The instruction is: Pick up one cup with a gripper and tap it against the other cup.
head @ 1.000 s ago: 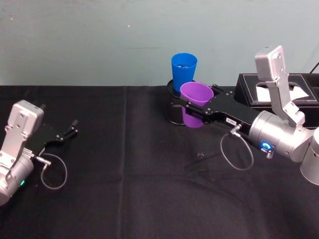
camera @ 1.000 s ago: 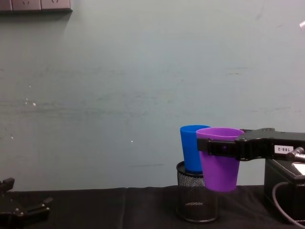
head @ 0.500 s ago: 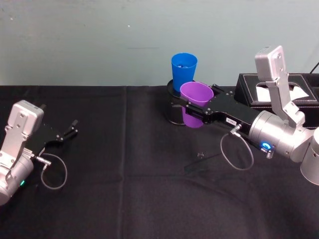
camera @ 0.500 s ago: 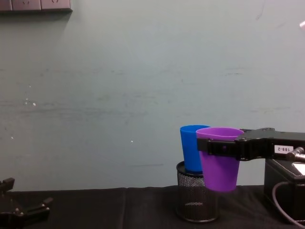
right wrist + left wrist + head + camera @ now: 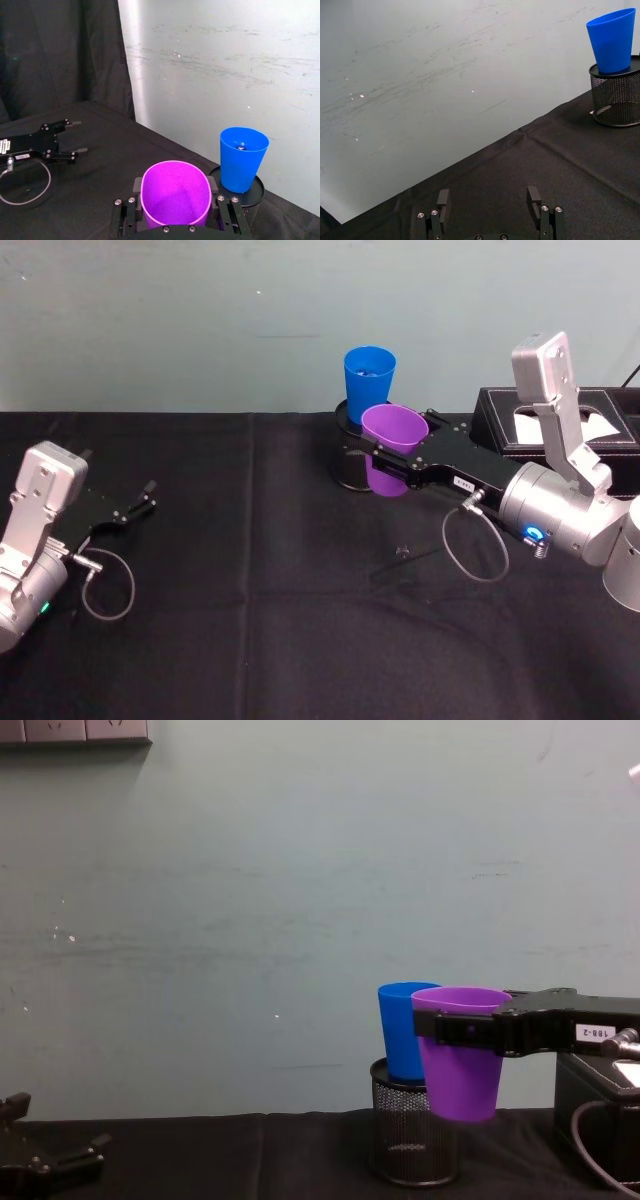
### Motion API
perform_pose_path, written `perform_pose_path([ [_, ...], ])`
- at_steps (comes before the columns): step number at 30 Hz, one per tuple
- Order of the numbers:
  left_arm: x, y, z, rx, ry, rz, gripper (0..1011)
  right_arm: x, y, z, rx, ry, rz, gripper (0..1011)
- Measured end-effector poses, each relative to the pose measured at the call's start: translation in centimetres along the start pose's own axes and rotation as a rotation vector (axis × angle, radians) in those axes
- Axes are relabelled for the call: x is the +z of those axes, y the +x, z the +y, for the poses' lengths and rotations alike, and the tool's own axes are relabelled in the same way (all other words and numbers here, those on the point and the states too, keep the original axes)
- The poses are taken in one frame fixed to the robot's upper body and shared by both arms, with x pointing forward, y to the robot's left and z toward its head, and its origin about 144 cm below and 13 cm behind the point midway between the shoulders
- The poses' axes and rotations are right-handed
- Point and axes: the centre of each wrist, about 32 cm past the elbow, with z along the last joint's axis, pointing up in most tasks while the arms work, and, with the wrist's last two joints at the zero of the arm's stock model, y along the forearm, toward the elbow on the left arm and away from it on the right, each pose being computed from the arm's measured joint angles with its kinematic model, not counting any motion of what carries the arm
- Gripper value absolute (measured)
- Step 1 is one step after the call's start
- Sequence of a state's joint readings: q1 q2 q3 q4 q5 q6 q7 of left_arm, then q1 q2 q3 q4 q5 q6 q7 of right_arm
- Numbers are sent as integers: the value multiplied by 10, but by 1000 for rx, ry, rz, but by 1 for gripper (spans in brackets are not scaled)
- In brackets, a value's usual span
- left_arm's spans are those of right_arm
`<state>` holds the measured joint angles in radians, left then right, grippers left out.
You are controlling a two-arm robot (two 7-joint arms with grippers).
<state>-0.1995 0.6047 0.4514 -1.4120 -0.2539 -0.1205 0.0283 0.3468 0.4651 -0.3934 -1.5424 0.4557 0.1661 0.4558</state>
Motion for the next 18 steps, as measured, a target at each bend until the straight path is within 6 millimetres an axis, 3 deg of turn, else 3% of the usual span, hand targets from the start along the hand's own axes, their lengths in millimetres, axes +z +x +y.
perform_pose_path([
  [18, 0, 0, 0, 0, 0, 0, 1000, 0, 0, 0, 0, 0, 0, 724],
])
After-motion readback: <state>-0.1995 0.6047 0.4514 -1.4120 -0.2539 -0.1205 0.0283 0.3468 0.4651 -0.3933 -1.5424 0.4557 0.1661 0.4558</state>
